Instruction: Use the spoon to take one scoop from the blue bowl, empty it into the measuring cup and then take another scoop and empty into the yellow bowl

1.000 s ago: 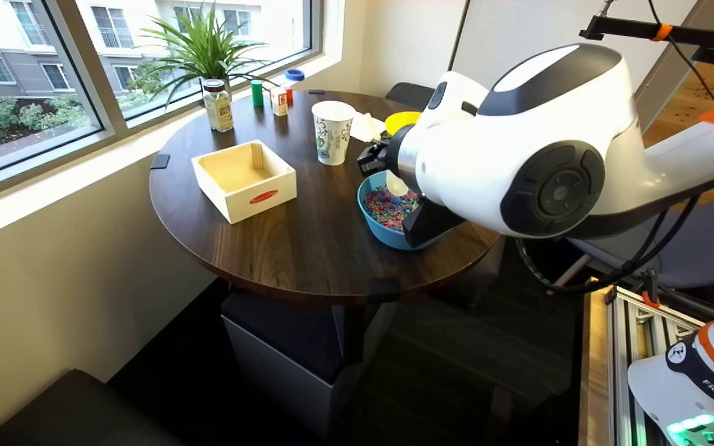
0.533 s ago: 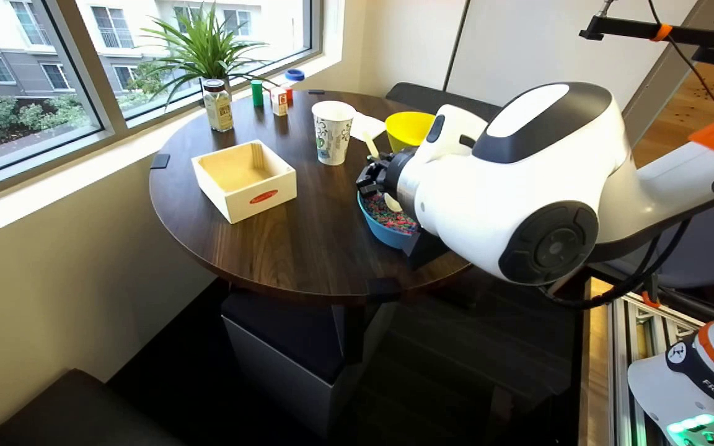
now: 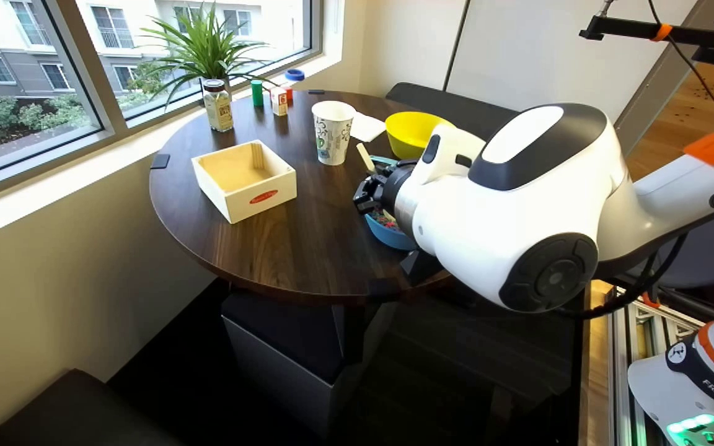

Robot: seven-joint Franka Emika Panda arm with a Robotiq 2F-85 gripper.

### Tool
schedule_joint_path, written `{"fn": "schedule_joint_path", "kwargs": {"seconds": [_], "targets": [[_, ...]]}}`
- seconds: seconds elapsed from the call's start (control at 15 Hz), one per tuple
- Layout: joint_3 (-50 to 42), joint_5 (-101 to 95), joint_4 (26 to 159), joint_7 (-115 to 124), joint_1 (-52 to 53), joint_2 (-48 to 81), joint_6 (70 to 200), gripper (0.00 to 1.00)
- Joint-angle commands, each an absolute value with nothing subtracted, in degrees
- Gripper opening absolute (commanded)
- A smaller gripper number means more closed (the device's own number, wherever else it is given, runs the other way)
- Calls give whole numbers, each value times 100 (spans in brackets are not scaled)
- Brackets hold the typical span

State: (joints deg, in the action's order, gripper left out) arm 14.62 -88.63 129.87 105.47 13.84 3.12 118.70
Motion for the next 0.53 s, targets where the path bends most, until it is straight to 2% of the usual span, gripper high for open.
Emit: {"fn": "schedule_joint_path", "kwargs": {"seconds": [0.0,0.47], "targets": [[1494,-8748,13045,10712,1440,366,11768,3],[1460,-8359,13010,10874,1396,367,11895,3]]}}
